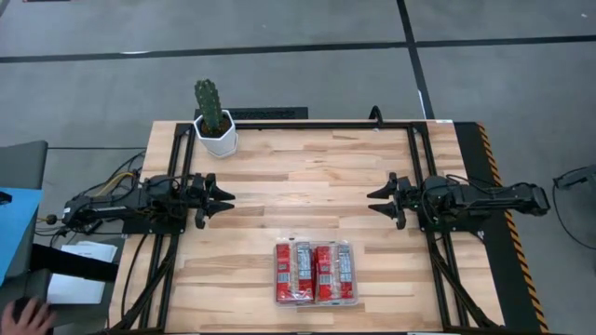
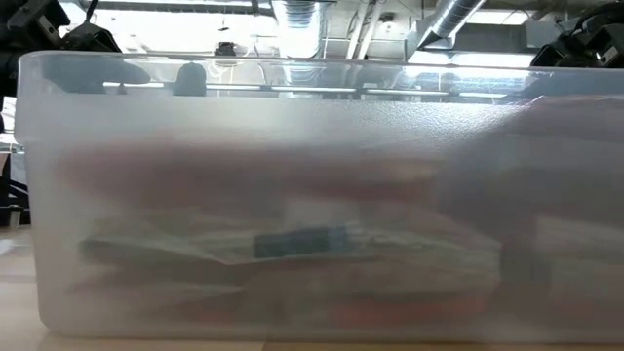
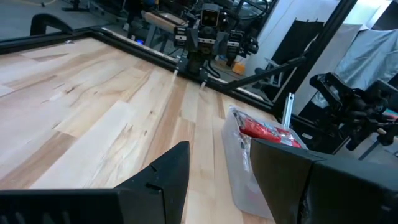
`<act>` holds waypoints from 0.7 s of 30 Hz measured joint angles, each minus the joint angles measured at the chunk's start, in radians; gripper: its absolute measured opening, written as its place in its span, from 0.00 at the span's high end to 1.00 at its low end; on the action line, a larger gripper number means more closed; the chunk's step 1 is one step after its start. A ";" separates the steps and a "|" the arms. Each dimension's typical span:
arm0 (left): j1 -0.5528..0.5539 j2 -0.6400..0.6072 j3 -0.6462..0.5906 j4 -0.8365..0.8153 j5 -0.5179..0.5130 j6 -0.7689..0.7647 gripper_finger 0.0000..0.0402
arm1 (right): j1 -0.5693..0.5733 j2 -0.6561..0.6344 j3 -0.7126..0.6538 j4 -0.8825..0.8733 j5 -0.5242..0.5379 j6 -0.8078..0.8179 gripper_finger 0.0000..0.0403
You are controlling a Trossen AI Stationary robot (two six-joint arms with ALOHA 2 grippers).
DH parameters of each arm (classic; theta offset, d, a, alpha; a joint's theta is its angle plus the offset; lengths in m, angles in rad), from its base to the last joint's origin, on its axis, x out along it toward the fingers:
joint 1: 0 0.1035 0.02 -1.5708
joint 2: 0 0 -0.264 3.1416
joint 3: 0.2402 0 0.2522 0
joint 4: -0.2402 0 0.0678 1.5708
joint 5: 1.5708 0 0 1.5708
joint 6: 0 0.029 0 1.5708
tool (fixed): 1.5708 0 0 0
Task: Sort popcorn bags into baskets
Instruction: Return to Home Position
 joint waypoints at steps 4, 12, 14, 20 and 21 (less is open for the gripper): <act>0.000 0.000 0.000 0.000 0.000 0.000 0.61 | 0.000 0.000 0.000 0.000 0.000 0.000 0.48; 0.000 0.000 0.000 0.000 0.000 0.000 0.61 | 0.000 0.000 0.000 -0.001 -0.001 0.000 0.47; 0.000 0.000 0.000 0.000 0.000 0.000 0.61 | 0.000 0.000 0.000 -0.001 -0.001 0.000 0.47; 0.000 0.000 0.000 0.000 0.000 0.000 0.61 | 0.000 0.000 0.000 -0.001 -0.002 0.000 0.47; 0.000 0.000 0.000 0.000 0.000 0.000 0.61 | 0.000 0.000 0.000 -0.001 -0.002 0.000 0.48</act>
